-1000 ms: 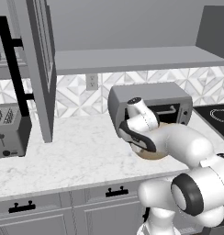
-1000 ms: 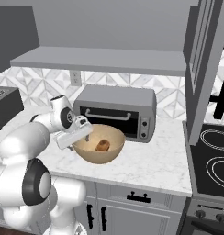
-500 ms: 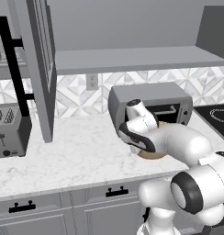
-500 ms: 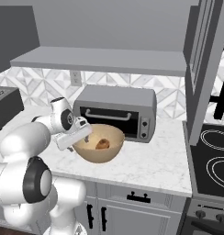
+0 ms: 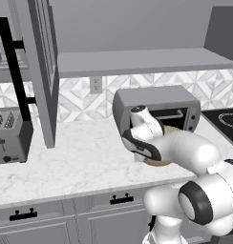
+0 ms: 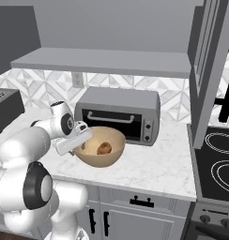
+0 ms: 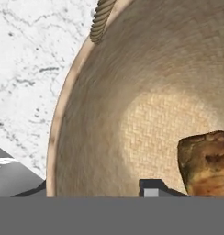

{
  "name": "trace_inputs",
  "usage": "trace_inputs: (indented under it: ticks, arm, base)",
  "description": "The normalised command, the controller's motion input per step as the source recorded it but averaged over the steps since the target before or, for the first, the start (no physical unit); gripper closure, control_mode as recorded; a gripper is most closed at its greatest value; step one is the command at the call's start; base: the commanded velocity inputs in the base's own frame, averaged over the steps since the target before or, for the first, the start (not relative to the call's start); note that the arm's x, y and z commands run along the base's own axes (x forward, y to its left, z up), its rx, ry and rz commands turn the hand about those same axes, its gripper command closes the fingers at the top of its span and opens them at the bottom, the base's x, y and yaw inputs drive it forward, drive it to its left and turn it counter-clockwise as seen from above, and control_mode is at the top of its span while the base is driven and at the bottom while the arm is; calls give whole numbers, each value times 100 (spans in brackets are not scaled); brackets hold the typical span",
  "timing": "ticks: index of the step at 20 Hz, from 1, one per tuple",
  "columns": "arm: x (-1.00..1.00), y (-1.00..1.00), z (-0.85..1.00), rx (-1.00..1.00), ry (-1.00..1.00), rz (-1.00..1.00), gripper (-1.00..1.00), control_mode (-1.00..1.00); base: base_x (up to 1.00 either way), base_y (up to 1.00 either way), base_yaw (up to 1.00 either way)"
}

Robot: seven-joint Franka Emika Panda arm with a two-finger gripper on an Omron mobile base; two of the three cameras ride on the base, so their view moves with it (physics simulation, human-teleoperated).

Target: Open the cabinet, pick up the bread from the cabinet and place it in the basket. Then move the basket to the dining counter.

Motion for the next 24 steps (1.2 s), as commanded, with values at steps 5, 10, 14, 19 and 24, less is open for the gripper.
trace_inputs:
  ticks: [5, 10, 14, 19, 24]
  arm:
    - [13, 0, -28, 0, 0, 0, 100, -100]
    - [22, 0, -1, 0, 4, 0, 100, -100]
    - [0, 1, 0, 0, 0, 0, 100, -100]
    - [-15, 0, 2, 0, 0, 0, 100, -100]
    - [-64, 0, 45, 0, -3, 0, 100, -100]
  base:
    - [0, 0, 0]
    - [0, 0, 0]
    - [0, 0, 0]
    - [0, 0, 0]
    - [0, 0, 0]
